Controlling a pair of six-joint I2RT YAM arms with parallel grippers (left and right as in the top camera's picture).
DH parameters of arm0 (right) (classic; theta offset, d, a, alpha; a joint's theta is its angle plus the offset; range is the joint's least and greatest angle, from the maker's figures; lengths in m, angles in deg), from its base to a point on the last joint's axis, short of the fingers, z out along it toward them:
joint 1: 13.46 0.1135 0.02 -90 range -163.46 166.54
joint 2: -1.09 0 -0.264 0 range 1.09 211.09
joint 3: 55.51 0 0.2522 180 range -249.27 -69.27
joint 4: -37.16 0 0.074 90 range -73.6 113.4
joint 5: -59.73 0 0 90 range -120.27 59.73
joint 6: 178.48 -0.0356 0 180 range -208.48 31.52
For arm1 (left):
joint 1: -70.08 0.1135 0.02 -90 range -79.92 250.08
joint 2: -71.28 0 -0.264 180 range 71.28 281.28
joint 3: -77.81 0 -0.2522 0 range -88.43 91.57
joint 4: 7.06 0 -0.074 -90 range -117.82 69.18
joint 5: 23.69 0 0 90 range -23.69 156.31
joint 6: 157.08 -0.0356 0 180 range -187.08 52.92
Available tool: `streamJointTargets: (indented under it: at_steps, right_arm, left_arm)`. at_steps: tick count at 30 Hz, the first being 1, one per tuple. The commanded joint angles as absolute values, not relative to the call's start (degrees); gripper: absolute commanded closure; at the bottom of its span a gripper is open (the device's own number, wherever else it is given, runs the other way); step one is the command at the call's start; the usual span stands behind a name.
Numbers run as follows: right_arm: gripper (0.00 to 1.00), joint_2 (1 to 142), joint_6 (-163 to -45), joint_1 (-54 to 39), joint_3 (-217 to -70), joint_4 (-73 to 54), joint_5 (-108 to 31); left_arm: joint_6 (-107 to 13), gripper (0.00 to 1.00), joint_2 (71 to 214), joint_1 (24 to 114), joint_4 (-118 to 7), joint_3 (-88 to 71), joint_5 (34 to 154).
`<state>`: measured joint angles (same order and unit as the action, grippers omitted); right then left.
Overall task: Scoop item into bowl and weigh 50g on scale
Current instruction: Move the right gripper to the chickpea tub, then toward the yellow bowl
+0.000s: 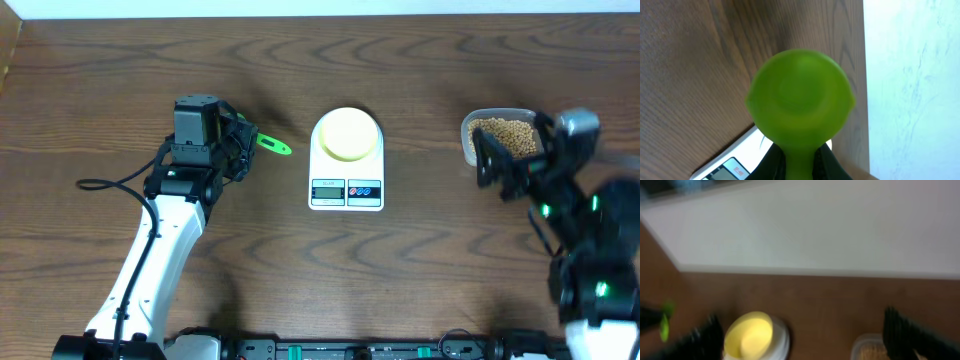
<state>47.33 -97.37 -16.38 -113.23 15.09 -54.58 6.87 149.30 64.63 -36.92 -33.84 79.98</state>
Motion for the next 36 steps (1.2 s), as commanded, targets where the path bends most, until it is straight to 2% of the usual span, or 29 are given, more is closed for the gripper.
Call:
streamJointTargets:
  at_steps: [1,7,15,21,24,25,26,31,34,36]
  right_arm:
    - [0.01,54.8,-98.0,-16.4,-121.6,10.3,-59.0]
    - [0.01,66.2,-94.4,-16.4,-131.3,0.2,-59.4]
    - [0.01,71.6,-94.4,-16.4,-132.1,-0.4,-59.5]
    - [0.01,72.0,-103.2,-16.3,-132.1,0.0,-65.7]
    - [0.37,72.0,-103.2,-16.0,-132.1,-0.1,-65.8]
    - [0.44,72.0,-103.3,-15.5,-132.1,-0.3,-65.8]
    - [0.45,72.0,-103.3,-14.7,-132.1,-0.3,-65.8]
    - [0.41,72.0,-106.9,-8.2,-132.1,-0.1,-62.7]
    - [0.32,72.0,-109.0,-2.7,-132.1,0.6,-58.2]
    - [0.30,72.0,-110.0,0.1,-132.1,1.7,-56.0]
  left_arm:
    - [8.7,0.93,149.0,64.8,-36.7,-33.4,80.9]
    - [8.7,0.93,149.0,64.8,-35.4,-33.4,83.4]
    - [8.7,0.93,149.0,64.8,-31.2,-33.4,88.2]
    - [11.7,0.93,149.0,64.8,-31.1,-33.4,89.6]
    - [13.9,0.93,149.0,64.8,-31.2,-33.4,90.8]
    - [14.8,0.93,149.0,64.8,-31.2,-33.4,91.1]
    - [15.4,0.93,149.0,64.8,-31.2,-33.4,91.4]
    - [17.8,0.93,149.0,64.8,-31.1,-33.4,92.9]
    - [18.0,0.92,149.0,64.8,-31.2,-33.4,92.9]
    - [18.1,0.93,149.0,64.7,-31.2,-33.4,93.0]
